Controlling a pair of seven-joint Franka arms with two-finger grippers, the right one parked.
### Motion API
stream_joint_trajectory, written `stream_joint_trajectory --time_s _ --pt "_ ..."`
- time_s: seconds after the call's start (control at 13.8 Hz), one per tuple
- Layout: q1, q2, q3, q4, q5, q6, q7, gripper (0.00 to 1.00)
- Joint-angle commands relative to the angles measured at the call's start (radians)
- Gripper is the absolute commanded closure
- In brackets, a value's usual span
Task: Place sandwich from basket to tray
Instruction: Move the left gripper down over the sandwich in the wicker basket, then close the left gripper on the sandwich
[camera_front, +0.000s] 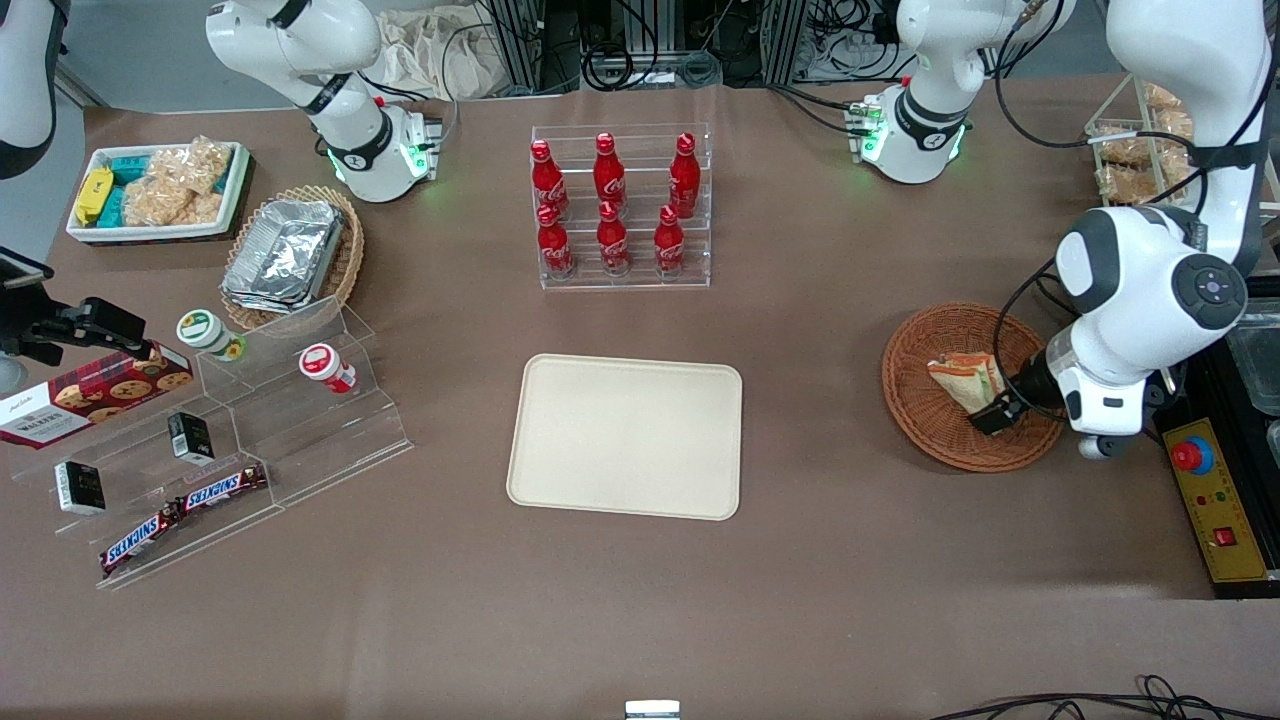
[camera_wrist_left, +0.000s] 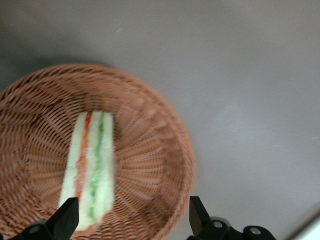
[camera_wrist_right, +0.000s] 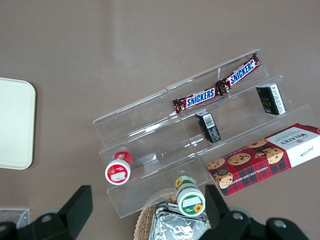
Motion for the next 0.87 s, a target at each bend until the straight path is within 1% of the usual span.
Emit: stream_joint_trajectory --time_s 0.0,0.36,0.44,0.58,0.8 --pt "0.011 -0.068 0.004 -0.099 0.007 0.022 -0.018 0.01" --pt "0.011 -0.065 0.023 -0.148 0.013 0.026 -0.018 0.01" --pt "0.011 -0.056 0.024 -0.150 0.027 0.034 -0.018 0.01" --pt "0.011 -0.032 0.024 -0.159 0.030 0.070 -0.019 0.01" --pt "0.011 0.014 0.024 -0.156 0.033 0.075 -0.018 0.01"
